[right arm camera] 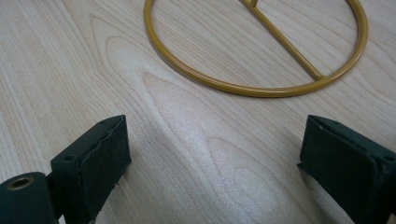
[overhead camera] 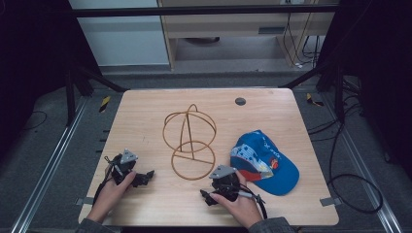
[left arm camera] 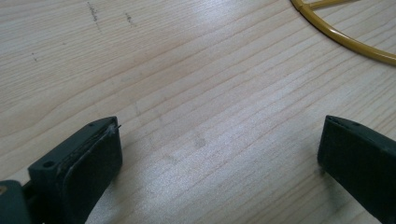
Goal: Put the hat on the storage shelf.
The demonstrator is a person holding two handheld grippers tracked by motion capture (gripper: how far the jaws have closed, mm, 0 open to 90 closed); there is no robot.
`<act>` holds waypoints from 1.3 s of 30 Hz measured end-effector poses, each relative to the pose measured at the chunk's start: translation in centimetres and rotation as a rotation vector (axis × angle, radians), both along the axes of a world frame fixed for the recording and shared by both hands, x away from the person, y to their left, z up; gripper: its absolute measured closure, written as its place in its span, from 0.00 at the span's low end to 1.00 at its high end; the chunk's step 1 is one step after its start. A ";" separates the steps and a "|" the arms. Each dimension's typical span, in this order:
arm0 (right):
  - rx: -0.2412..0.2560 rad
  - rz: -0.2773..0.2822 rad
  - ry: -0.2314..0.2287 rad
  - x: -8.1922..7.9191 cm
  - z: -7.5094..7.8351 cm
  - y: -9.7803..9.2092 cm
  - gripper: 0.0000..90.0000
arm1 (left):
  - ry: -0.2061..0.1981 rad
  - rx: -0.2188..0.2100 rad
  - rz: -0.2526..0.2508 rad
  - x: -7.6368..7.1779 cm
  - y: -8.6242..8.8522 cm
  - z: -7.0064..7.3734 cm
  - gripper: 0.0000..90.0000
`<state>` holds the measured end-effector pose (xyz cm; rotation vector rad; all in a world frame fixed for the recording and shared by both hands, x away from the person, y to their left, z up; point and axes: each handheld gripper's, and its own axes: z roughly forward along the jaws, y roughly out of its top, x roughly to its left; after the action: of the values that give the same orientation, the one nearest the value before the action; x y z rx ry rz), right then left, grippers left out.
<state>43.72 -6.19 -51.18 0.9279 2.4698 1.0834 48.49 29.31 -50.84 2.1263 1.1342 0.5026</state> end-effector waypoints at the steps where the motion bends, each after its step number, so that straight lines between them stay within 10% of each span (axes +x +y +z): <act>1: 0.000 0.000 0.000 0.0 0.0 0.0 0.09 | 0.001 0.000 -0.001 0.0 0.0 0.0 0.00; 8: -0.015 -0.015 0.005 -0.1 0.4 0.1 0.16 | -0.001 -0.002 0.004 0.0 0.0 0.0 0.00; 17: -0.044 0.022 -0.091 -0.7 7.0 -1.4 0.14 | 0.000 0.000 0.004 -0.1 0.0 0.0 0.00; 27: -0.102 -0.085 -0.120 1.6 12.9 -9.8 0.13 | 0.000 0.000 0.004 -0.1 0.0 0.0 0.00; 39: -0.191 -0.168 -0.010 3.9 12.4 -17.0 0.38 | 0.001 0.002 0.004 -0.1 0.0 0.0 0.00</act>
<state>47.57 -23.23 -38.76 1.0443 2.3871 0.7813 48.39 29.27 -50.82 2.1268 1.1392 0.5048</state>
